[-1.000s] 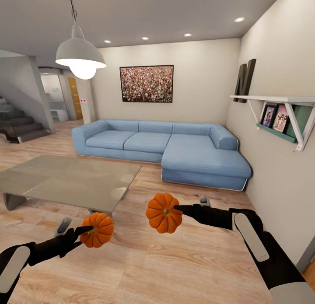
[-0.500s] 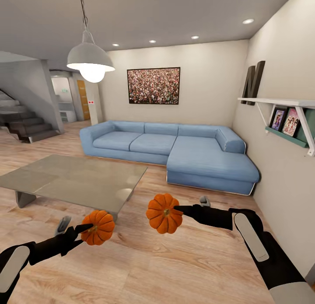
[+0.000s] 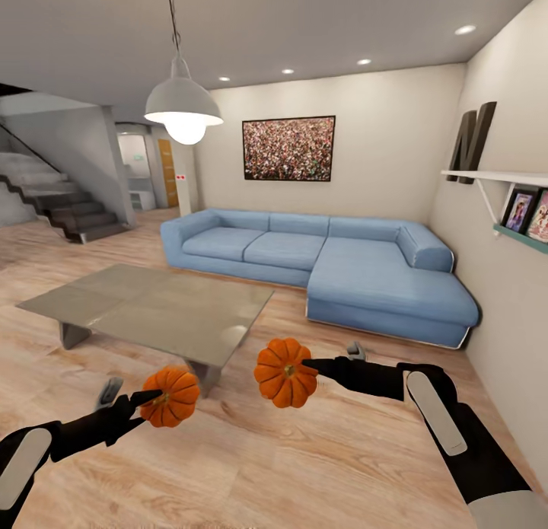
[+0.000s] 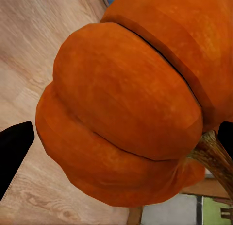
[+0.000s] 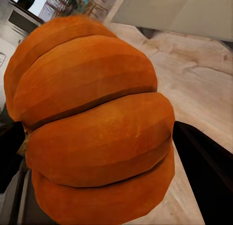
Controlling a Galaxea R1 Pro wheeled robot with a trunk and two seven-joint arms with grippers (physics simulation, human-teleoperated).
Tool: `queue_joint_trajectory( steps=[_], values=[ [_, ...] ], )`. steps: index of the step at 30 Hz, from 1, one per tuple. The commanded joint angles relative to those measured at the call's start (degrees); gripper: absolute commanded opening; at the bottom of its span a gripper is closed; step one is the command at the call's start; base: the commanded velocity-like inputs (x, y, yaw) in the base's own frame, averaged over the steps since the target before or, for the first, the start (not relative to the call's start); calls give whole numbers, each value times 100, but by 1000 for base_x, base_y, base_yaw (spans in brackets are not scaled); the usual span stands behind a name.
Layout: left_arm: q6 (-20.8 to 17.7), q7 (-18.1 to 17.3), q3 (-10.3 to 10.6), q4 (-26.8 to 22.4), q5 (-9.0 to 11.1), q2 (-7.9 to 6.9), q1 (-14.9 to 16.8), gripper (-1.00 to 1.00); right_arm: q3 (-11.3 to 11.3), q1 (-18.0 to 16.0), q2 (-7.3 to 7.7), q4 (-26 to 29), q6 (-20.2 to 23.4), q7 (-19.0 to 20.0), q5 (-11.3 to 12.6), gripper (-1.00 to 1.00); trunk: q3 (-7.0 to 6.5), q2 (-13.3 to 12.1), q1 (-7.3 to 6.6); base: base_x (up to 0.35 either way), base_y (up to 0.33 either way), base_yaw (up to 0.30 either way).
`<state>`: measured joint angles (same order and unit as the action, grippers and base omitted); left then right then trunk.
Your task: Place each of the two pumpkins and all three candles from the living room inside a cabinet in the living room (use any cabinet), then make sure every cabinet is closed, and position the cauldron so it is next to a table in the living room.
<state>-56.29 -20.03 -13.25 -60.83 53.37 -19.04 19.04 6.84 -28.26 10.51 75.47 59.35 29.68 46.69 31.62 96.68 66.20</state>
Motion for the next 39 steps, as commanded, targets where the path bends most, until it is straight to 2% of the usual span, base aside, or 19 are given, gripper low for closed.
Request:
queue_joint_trajectory(
  steps=[1,10,17,24,39],
  values=[
    [-31,-36,-11,1,-3,4,5,-100,2,-4,4,3,15,47,-3,-100,10,3,-1,0,0,267],
    [-31,-36,-11,7,-2,-2,3,-100,3,-4,4,-232,15,47,-11,-100,68,3,-1,-69,0,221],
    [-31,-36,-11,10,-2,-4,3,-100,10,-4,4,-243,15,45,-19,-100,118,3,-1,-15,0,203],
    [-28,-36,-11,12,-2,-4,3,-100,11,-4,4,-243,15,-158,-12,-100,169,3,-1,0,0,203],
    [-26,-36,-19,58,-3,-27,3,-100,17,-4,4,-243,15,-182,-16,-100,276,3,-1,0,0,202]
  ],
)
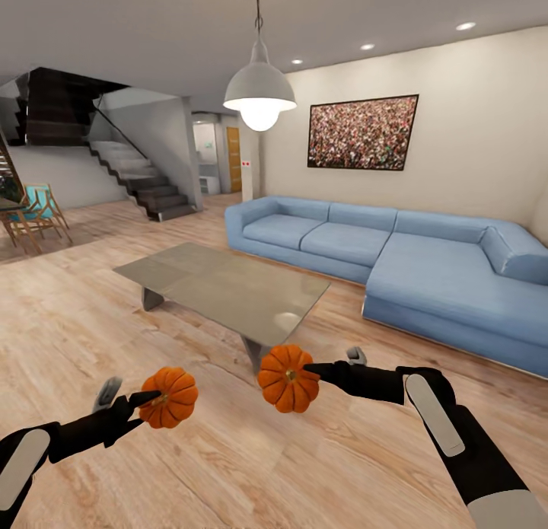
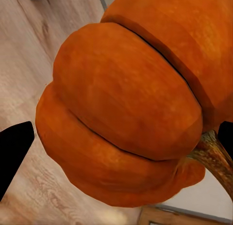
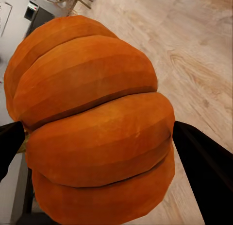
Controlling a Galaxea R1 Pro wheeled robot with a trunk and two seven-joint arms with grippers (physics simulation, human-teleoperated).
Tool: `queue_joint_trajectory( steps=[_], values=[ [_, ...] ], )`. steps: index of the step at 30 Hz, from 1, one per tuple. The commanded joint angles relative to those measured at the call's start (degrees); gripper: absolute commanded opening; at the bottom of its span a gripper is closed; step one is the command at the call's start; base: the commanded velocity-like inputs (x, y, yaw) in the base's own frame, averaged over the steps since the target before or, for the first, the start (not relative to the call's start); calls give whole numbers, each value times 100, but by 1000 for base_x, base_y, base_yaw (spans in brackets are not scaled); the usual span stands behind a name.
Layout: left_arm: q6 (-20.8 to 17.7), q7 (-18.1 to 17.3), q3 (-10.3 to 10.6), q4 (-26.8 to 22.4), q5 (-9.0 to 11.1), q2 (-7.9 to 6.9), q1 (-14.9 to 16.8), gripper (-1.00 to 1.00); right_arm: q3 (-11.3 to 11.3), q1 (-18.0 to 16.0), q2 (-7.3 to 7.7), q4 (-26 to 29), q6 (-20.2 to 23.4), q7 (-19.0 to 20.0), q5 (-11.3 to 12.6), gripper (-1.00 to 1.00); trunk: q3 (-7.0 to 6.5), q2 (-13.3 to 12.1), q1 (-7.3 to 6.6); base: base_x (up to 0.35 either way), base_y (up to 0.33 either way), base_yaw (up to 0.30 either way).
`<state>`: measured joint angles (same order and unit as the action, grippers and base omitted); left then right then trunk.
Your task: Place each of the two pumpkins and all three candles from the living room inside a cabinet in the living room (use any cabinet), then make sure every cabinet is closed, and position the cauldron so it is next to a table in the living room.
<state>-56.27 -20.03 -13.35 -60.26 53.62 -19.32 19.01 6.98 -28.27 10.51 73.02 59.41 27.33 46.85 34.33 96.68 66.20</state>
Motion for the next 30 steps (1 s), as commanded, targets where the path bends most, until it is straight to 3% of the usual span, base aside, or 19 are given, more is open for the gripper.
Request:
queue_joint_trajectory(
  steps=[1,14,20,30],
  values=[
    [-27,-37,-10,3,-28,1,6,-100,3,-4,4,2,9,51,-32,-100,13,3,-1,0,0,202],
    [-25,-37,-22,28,-36,-18,6,-100,5,-4,4,2,9,50,-36,-100,107,3,-1,0,0,202],
    [-26,-45,-207,43,-28,-19,-1,-100,5,-4,4,2,9,53,-36,-100,150,3,-1,0,0,202],
    [-25,-45,-238,102,-27,-19,-2,-100,5,-4,4,2,9,45,-36,-100,222,3,-1,0,0,202]
  ],
)
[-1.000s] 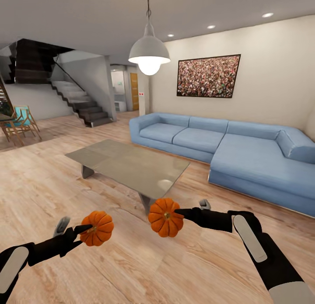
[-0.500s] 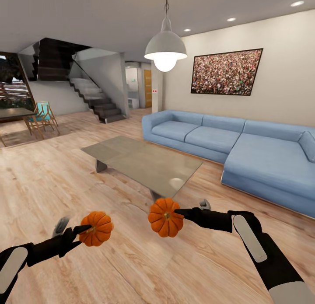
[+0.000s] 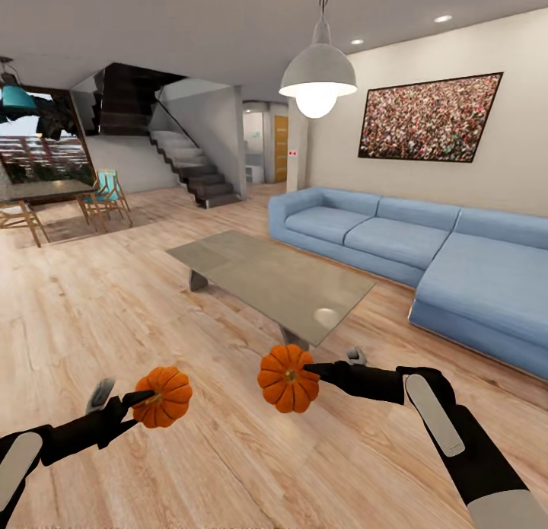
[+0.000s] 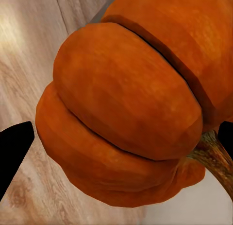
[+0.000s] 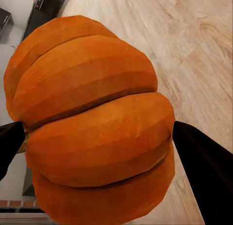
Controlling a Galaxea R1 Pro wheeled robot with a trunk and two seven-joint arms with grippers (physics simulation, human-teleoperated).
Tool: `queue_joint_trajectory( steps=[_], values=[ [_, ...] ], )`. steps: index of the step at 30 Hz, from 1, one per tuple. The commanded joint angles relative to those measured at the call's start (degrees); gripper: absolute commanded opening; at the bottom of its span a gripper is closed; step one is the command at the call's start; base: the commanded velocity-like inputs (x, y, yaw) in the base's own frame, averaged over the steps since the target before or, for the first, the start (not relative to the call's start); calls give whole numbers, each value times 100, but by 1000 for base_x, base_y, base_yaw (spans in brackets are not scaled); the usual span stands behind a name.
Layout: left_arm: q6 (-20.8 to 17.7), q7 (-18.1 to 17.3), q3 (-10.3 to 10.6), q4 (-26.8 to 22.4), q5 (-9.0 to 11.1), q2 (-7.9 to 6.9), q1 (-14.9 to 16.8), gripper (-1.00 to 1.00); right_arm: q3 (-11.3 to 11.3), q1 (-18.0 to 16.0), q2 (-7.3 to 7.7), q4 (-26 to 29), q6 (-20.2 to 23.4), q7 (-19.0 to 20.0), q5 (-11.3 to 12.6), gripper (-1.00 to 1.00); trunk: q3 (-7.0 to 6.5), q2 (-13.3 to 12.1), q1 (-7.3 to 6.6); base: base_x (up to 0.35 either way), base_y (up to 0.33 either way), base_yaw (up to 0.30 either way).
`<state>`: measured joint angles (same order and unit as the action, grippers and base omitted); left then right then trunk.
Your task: Place each of the two pumpkins and all three candles from the living room inside a cabinet in the living room (use any cabinet), then make sure every cabinet is closed, and position the cauldron so it is next to a table in the living room.
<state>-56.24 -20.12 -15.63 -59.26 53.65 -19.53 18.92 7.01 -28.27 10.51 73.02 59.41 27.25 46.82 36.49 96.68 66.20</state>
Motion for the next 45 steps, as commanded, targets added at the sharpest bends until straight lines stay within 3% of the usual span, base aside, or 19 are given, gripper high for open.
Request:
queue_joint_trajectory(
  steps=[1,45],
  values=[
    [-28,-36,-11,2,-30,2,6,-100,2,-3,4,2,9,52,-32,-100,13,3,-1,0,0,202],
    [-28,-42,-11,2,-13,2,6,-100,11,-3,4,2,9,-41,-33,-100,329,3,-1,0,0,202]
  ],
)
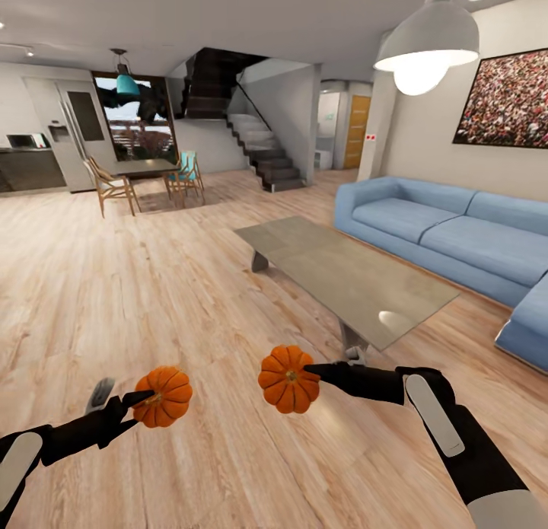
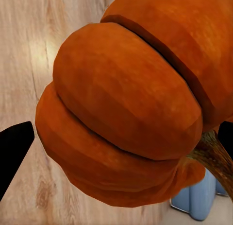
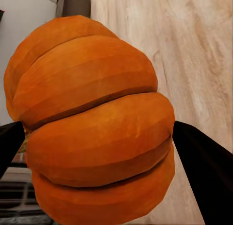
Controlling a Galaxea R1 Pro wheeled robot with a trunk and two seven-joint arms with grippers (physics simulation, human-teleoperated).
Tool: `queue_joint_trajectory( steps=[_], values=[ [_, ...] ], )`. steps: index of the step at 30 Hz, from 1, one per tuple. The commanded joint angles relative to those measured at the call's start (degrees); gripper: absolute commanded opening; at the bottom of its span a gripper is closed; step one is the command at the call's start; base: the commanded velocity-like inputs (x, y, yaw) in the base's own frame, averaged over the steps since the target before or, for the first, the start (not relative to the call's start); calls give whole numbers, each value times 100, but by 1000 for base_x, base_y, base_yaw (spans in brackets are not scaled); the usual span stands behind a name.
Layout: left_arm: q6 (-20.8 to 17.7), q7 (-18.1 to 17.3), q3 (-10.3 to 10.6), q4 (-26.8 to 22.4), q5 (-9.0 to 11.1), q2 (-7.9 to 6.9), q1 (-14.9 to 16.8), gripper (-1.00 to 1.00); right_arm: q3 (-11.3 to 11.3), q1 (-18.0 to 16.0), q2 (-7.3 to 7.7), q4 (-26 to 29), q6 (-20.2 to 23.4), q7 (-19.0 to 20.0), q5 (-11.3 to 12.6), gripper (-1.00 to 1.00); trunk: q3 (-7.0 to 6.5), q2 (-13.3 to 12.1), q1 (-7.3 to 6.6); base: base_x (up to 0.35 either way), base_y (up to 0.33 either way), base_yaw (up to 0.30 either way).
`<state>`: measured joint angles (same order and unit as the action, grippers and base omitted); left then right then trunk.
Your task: Place each of the two pumpkins and all three candles from the living room inside a cabinet in the living room (use any cabinet), then make sure every cabinet is closed, and position the cauldron so it is next to a table in the living room.
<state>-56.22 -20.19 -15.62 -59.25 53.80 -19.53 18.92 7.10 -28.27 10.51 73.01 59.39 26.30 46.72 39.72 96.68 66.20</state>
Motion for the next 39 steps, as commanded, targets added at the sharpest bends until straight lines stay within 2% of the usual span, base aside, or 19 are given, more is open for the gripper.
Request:
queue_joint_trajectory(
  steps=[1,9,25,30,34,39],
  values=[
    [-29,-34,-11,1,-27,2,6,-100,2,-2,4,2,11,44,-23,-100,13,3,-1,0,0,202],
    [-29,-29,-9,1,-27,6,6,-100,9,-3,4,-258,4,33,-47,-100,70,3,-1,0,0,202],
    [-29,-31,-6,1,-29,11,6,-100,11,-3,4,-270,3,33,-49,-100,185,3,-1,2,0,202],
    [-29,-29,-2,0,-29,11,6,-100,21,-3,4,-270,2,28,-49,-100,221,3,-1,181,-114,202],
    [-29,-29,1,1,-31,11,6,-100,173,-3,3,-270,2,-70,-52,-100,250,3,-1,248,-219,202],
    [-29,-29,-1,1,-27,11,6,-100,211,-3,-1,-270,-111,-189,-42,-100,286,3,-1,217,-145,201]
  ],
)
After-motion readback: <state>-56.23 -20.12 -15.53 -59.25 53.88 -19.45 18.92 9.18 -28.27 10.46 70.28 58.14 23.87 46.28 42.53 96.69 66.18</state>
